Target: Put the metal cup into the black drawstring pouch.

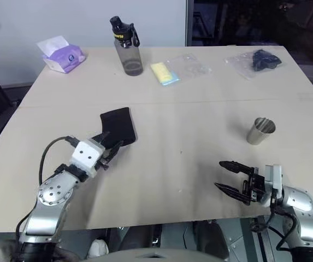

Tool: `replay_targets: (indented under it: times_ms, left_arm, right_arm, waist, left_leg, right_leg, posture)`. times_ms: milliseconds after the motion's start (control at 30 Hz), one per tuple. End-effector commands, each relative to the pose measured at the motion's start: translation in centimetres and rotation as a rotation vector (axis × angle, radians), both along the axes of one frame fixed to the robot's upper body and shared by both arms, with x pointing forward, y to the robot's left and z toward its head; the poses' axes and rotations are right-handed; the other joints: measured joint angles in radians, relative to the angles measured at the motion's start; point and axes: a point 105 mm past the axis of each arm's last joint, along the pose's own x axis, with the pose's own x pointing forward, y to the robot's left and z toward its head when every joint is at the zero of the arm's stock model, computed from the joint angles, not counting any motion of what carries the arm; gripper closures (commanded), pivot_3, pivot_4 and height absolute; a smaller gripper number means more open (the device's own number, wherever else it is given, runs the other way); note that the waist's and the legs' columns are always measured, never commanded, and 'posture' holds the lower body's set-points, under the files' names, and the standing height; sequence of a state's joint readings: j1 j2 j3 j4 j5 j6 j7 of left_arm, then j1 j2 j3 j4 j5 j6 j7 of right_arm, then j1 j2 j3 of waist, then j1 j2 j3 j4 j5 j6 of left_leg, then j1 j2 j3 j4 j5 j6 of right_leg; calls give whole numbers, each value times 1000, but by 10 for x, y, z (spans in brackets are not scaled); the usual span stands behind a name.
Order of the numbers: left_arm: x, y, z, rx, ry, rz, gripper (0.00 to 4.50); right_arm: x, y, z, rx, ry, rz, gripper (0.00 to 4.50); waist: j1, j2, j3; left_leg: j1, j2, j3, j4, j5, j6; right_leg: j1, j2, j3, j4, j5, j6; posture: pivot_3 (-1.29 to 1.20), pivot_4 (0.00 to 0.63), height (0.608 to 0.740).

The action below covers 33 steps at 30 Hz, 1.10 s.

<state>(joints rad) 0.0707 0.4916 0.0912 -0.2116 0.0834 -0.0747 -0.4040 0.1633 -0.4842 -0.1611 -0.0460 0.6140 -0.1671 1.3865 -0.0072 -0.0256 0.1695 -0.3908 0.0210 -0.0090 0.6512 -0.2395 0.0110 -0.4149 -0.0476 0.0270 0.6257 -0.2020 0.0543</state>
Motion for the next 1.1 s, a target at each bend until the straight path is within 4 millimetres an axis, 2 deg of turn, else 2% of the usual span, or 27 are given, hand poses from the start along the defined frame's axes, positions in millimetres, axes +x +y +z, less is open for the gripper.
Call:
replay_targets:
  times_ms: [33,300,467,533,600,767,867,1033,1100]
  left_arm:
    - [9,-2,11,76,-97,7,2085]
    - [7,5,0,180,-73,-4,2085]
    - [-11,-2,12,124,-103,-87,2085]
    - [-19,-3,2,190,-56,-131,2085]
    - [-20,4,-7,234,-29,-113,2085]
    - [-1,20,-6,312,-62,-36,2085]
    - [17,11,7,264,-132,-22,2085]
    - [19,4,6,245,-133,-45,2085]
    - [19,8,1,227,-105,-27,2622]
  right_arm:
    - [-2,-3,5,0,-33,-20,1521]
    - [2,-6,6,10,-46,-61,1521]
    - [4,-6,6,26,-43,-85,1521]
    - [4,-6,5,28,-38,-88,1521]
    - [4,-6,4,31,-35,-92,1521]
    - [8,-5,5,35,-38,-94,1521]
    - [11,-5,4,31,-44,-94,1521]
    - [11,-5,5,36,-53,-111,1521]
    - [11,-5,4,38,-52,-121,1421]
  waist:
    - [2,0,0]
    - [-3,0,0]
    - [-2,0,0]
    - [-2,0,0]
    - [-2,1,0]
    - [4,1,1]
    - [10,2,0]
    - [9,1,0]
    - [9,1,0]
  left_leg:
    - [0,0,0,0,0,0]
    - [0,1,0,0,0,0]
    - [0,2,0,0,0,0]
    - [0,2,0,0,0,0]
    - [0,2,0,0,0,0]
    - [0,2,0,0,0,0]
    - [0,1,0,0,0,0]
    - [0,0,1,0,0,0]
    - [0,0,1,-1,0,0]
  right_leg:
    - [0,0,0,0,0,0]
    - [0,0,0,0,1,-2]
    - [0,-1,0,0,1,-1]
    - [0,-2,0,0,1,-2]
    - [0,-2,0,0,1,-2]
    - [0,-2,0,0,0,0]
    - [0,-1,-1,1,0,0]
    - [1,-2,-1,0,2,-3]
    - [1,-1,-1,0,3,-1]
  posture:
    - [0,150,740]
    - [0,150,740]
    - [0,150,740]
    - [0,150,740]
    - [0,150,740]
    - [0,150,740]
    - [0,150,740]
    - [0,150,740]
    - [0,150,740]
